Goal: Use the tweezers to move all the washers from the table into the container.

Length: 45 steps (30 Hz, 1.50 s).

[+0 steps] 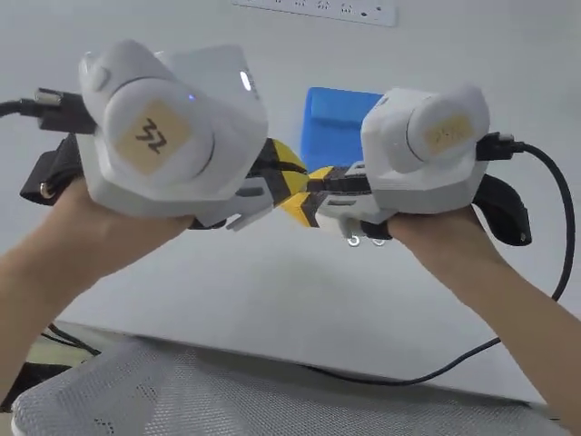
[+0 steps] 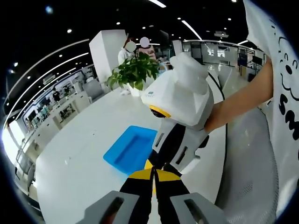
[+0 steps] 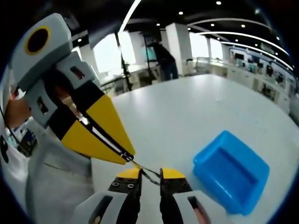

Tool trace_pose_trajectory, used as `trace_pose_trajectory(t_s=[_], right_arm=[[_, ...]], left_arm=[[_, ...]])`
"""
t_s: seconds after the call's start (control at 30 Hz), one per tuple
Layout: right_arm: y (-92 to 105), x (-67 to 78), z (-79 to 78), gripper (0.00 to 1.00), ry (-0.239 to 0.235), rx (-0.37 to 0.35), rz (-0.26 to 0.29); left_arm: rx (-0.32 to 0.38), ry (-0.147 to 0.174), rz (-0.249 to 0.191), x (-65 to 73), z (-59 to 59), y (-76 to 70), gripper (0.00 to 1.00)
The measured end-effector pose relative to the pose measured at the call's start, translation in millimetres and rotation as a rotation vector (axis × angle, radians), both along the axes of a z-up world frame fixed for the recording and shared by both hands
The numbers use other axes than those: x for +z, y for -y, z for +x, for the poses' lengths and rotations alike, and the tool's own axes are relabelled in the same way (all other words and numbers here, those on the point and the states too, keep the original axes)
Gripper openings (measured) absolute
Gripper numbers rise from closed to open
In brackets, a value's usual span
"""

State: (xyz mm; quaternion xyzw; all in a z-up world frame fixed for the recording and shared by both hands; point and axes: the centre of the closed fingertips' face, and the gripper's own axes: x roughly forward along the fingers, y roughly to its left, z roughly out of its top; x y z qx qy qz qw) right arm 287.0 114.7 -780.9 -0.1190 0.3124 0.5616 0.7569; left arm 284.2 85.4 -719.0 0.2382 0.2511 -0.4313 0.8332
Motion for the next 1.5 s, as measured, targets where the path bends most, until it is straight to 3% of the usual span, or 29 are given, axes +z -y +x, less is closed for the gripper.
trace_pose_trajectory(t_s=[0.1, 0.5, 0.8, 1.1, 1.27, 1.5], right_arm=[[1.2, -3.2, 5.8, 0.10, 0.009, 0.000, -0.007], [-3.2, -15.6, 24.3, 0.10, -0.041, -0.008, 0.005], [-2.1, -20.0, 23.0, 0.10, -0.070, -0.017, 0.012], [-1.3, -27.3, 20.9, 0.11, -0.069, -0.015, -0.005], [-0.9, -28.7, 20.9, 0.10, -0.070, -0.019, -0.008], [-1.5, -29.0, 22.7, 0.10, -0.056, -0.013, -0.021]], left_arm=[[0.012, -0.009, -0.011, -4.1, 6.9, 0.3, 0.00], [0.035, -0.039, -0.008, -17.1, 24.1, -3.5, 0.00], [0.032, -0.056, -0.019, -21.4, 24.7, -6.4, 0.00], [0.032, -0.062, -0.011, -29.5, 22.1, -6.6, 0.00], [0.038, -0.062, -0.025, -28.6, 23.0, -4.9, 0.00], [0.028, -0.056, -0.013, -28.6, 22.8, -4.4, 0.00]])
